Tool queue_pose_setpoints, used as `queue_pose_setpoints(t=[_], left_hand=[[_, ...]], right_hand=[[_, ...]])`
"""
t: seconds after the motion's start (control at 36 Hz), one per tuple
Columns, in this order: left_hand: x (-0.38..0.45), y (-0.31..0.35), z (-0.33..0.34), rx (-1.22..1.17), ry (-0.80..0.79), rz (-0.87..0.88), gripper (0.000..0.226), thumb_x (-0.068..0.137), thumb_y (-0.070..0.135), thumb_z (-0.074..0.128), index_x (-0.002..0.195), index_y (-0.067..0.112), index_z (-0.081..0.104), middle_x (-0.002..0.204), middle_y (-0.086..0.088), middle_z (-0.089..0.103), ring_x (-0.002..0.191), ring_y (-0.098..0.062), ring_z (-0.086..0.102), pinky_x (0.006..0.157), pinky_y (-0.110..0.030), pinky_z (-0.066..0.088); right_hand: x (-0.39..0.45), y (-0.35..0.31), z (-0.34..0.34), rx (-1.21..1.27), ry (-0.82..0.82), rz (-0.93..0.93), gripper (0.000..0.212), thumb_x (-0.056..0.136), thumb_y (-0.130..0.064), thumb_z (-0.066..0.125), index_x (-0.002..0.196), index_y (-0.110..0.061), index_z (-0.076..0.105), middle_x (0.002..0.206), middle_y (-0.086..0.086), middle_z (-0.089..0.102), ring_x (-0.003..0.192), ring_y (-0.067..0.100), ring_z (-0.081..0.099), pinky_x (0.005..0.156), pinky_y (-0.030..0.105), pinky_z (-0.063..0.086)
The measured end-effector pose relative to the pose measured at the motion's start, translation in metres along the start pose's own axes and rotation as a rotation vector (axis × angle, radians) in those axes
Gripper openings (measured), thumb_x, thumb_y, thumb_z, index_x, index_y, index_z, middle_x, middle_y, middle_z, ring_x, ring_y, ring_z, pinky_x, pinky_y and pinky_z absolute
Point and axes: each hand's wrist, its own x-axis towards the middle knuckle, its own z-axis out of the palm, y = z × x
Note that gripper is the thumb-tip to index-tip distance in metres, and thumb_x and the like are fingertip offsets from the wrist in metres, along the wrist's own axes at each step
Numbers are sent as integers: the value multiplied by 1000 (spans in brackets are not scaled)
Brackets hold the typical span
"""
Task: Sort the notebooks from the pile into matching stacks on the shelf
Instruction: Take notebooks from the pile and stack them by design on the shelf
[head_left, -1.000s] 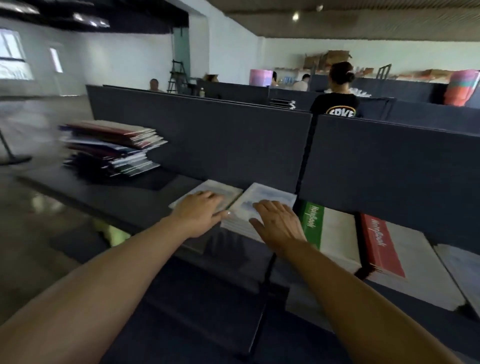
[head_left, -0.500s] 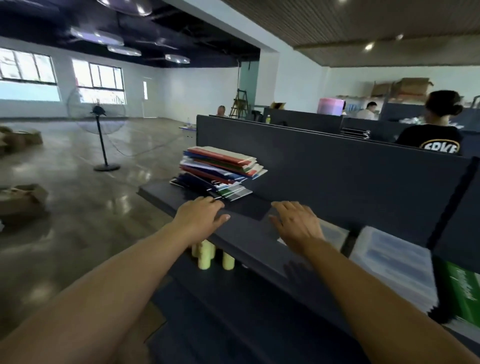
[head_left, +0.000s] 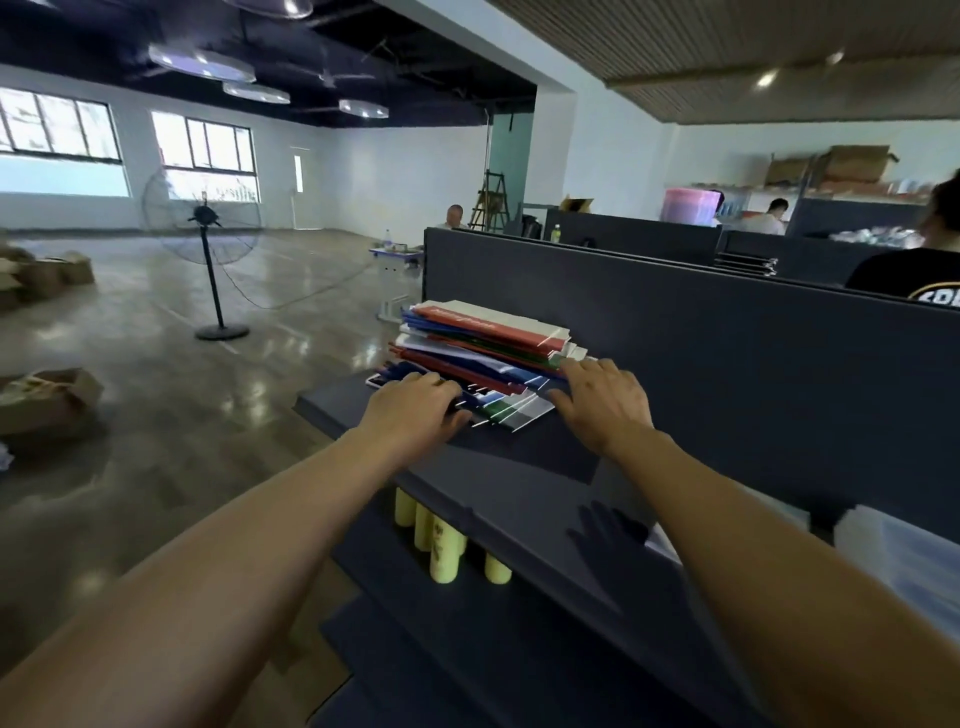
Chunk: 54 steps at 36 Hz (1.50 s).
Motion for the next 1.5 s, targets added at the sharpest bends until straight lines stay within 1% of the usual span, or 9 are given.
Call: queue_pose_setpoints(t=[0.47,0.75,0.83,0.97,1.19,1.31,1.36,1.44,1.5], left_hand=[[89,-13,21,-46,44,61,34,99,44,41,121,23,55,125,1,55,116,-20,50,85,-36,45],[105,-21,24,-52,75,136,31,100,42,39,113,21,57,114,2,58,107,-18,53,72,-30,37],[107,-25,25,-70,85,166,31,100,41,39,113,20,58,111,2,58,102,-18,54,69,-29,36],[109,-27,28,-65,106,188,33,100,42,38,111,20,60,109,2,59,98,-17,55,66,-28,36],[106,-28,28,-77,138,202,33,101,42,38,113,20,60,110,3,59,99,-17,55,67,-28,36],[103,-29,28,-94,135,236,33,101,41,37,111,19,59,108,2,58,98,-18,55,66,-29,35],[103,-27,27,-107,141,249,31,101,41,37,109,19,58,107,2,57,99,-18,54,65,-29,35],[102,-22,26,-122,147,276,30,101,40,37,107,19,57,105,2,57,100,-20,54,66,-30,37],[100,-16,24,-137,143,293,30,101,41,37,106,19,57,107,2,58,100,-21,56,65,-30,36]], right_hand=[[109,-12,36,54,-93,-3,59,96,-49,44,144,-19,29,141,7,44,127,28,41,98,42,39],[128,-6,31,115,-123,59,34,97,-47,43,113,-19,57,117,6,60,104,25,56,75,33,40],[129,-6,25,39,-126,15,35,99,-45,38,114,-20,58,116,6,61,104,26,57,75,34,40],[128,-10,20,-168,-11,-90,23,99,-18,42,118,-12,52,108,11,64,91,31,61,66,35,40],[120,-19,15,-301,82,-124,29,94,-17,49,123,-16,45,103,3,65,86,25,63,63,31,36],[109,-15,15,-300,176,-49,19,93,-11,47,109,-17,55,96,1,65,83,22,60,64,30,34],[99,-11,17,-287,268,-22,11,84,-8,59,93,-15,62,83,1,64,72,22,59,57,29,35],[85,-4,19,-202,410,-14,24,55,-2,81,67,-11,61,65,3,61,50,23,54,45,21,28],[72,-1,18,-186,455,-24,30,50,-3,84,69,-10,62,69,4,65,55,24,59,44,20,30]])
